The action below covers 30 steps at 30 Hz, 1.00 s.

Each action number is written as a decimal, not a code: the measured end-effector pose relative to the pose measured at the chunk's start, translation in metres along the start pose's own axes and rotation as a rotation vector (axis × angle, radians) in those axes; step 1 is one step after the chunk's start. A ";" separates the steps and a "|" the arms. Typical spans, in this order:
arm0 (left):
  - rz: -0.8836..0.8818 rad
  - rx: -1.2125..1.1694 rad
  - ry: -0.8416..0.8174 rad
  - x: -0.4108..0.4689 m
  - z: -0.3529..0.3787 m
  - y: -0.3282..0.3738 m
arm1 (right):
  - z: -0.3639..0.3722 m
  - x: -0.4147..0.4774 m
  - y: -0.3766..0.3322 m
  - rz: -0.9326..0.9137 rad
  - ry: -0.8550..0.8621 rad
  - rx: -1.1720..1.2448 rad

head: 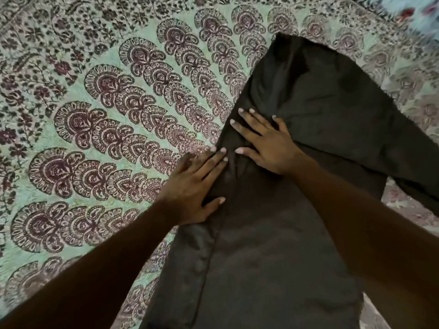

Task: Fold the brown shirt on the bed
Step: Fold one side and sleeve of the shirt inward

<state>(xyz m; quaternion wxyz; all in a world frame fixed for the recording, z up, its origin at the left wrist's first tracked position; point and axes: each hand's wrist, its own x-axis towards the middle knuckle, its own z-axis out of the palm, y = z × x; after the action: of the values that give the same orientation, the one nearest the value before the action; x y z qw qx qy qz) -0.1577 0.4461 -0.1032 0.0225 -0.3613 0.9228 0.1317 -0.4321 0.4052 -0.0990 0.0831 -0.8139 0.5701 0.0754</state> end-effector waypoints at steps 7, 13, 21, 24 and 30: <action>-0.012 -0.019 -0.013 0.003 0.000 -0.001 | -0.019 0.059 0.054 0.116 -0.020 -0.040; -0.020 -0.043 -0.025 0.005 -0.006 -0.002 | -0.022 0.066 0.042 0.241 0.030 -0.103; -0.016 -0.085 -0.043 0.006 -0.004 -0.005 | -0.031 0.105 0.092 0.282 0.000 -0.101; -0.023 -0.094 -0.054 0.007 -0.006 -0.005 | -0.049 0.135 0.114 0.341 -0.028 -0.026; -0.024 -0.116 -0.036 0.008 -0.006 -0.004 | -0.070 0.145 0.102 0.650 0.349 0.183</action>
<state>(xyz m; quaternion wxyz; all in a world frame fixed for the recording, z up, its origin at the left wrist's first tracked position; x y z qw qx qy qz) -0.1607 0.4359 -0.0993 0.0195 -0.3705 0.9088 0.1910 -0.4774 0.2226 -0.0670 0.0287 -0.5802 0.8086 -0.0932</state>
